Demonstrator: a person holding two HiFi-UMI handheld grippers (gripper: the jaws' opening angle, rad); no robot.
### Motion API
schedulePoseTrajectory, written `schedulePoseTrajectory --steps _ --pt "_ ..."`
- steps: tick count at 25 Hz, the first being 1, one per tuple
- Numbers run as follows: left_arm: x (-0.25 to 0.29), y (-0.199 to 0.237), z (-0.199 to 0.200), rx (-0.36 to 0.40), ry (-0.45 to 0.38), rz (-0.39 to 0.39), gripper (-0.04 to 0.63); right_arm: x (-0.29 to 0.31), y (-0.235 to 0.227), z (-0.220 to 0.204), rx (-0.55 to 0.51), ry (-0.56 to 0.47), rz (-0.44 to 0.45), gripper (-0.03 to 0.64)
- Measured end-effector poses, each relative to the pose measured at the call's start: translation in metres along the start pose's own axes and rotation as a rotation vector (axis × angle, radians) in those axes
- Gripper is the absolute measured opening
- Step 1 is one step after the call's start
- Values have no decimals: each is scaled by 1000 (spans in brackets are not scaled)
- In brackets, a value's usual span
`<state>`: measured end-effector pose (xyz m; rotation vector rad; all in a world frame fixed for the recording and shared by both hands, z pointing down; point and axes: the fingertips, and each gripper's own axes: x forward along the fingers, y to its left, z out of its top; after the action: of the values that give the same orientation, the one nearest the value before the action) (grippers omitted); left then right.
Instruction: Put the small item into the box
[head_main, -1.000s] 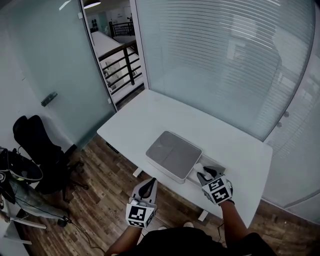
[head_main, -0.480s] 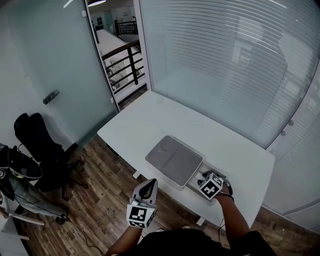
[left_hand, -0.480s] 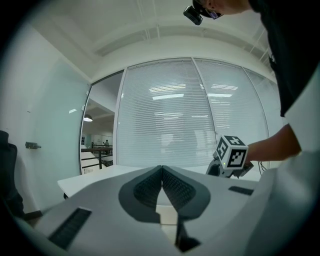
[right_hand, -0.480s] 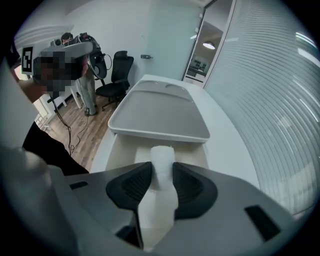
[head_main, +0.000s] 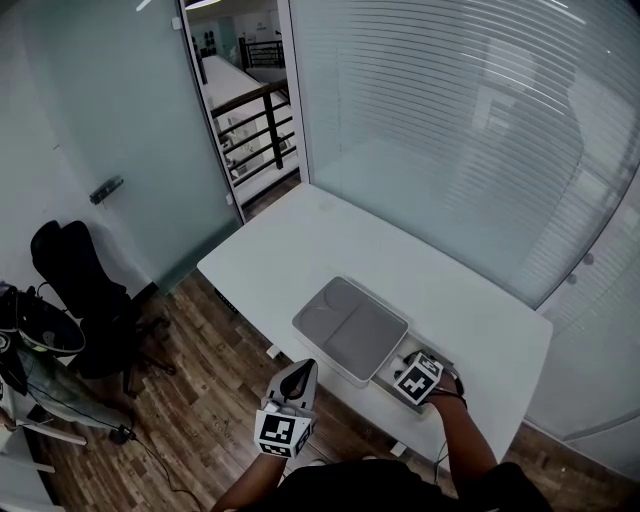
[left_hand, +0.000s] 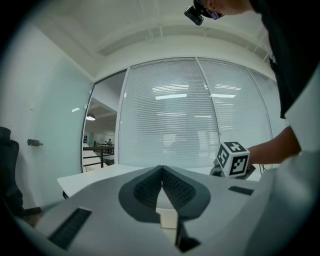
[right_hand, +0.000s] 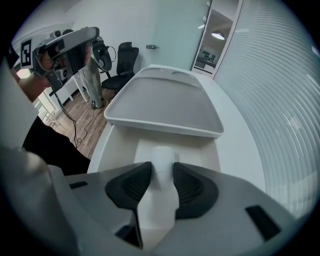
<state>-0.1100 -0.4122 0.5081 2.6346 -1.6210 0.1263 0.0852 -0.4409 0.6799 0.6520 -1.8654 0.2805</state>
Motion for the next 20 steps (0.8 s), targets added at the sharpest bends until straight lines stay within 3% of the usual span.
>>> schedulePoseTrajectory --steps 5,13,16,20 --pt "5 0 6 -7 -18 -13 12 -5 4 7 8 -50 10 243" --pt "9 0 13 2 -31 -18 12 -73 -30 29 129 -278 -81 262" --pt "9 -1 14 -2 -32 -17 12 -111 -45 41 184 -400 -156 250" --pt "10 -5 19 -1 -40 -23 12 -160 -58 64 267 -659 -255 230"
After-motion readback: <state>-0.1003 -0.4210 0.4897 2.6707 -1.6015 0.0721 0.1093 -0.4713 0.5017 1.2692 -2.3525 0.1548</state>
